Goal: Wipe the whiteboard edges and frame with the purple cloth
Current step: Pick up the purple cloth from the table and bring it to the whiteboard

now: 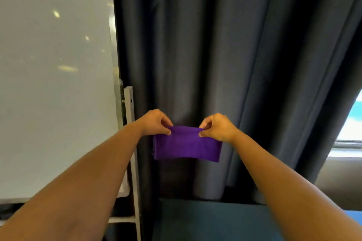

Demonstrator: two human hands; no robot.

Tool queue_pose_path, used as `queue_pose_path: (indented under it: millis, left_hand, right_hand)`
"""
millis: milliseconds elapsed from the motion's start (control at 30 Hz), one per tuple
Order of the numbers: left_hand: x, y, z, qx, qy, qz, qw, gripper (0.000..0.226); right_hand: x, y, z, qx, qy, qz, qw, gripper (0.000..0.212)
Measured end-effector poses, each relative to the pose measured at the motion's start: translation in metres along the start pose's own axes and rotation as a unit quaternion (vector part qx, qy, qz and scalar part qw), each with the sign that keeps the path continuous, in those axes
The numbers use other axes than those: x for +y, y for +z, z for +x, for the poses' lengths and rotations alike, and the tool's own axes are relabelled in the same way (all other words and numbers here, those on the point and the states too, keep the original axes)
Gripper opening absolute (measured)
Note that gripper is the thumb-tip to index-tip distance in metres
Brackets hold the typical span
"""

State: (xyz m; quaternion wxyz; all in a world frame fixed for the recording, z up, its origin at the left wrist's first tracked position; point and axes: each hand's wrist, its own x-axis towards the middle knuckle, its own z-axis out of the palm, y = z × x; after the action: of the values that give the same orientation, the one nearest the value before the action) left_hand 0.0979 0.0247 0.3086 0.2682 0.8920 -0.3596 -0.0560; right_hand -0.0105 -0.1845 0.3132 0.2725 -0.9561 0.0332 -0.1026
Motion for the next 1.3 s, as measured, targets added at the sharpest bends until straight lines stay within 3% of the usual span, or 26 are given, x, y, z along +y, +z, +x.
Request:
queue_pose_path:
  millis: [267, 533, 900, 1300]
  left_hand:
    - [0.041, -0.101, -0.003, 0.091, 0.028, 0.04, 0.995, 0.02]
    - [0.032, -0.166, -0.032, 0.134, 0.042, 0.061, 0.988, 0.017]
    - [-0.038, -0.295, -0.067, 0.12, 0.07, 0.121, 0.983, 0.023]
    - [-0.029, -0.39, -0.038, 0.131, 0.166, 0.11, 0.971, 0.023]
  right_hand:
    - [-0.07, -0.073, 0.03, 0.054, -0.09, -0.04, 0.994, 0.015]
    - [-0.137, -0.085, 0.058, 0.079, -0.15, -0.067, 0.983, 0.01]
    - [-0.27, -0.059, 0.116, 0.1, -0.16, -0.083, 0.979, 0.009]
    - [-0.348, -0.119, 0.145, 0.187, -0.115, -0.164, 0.962, 0.015]
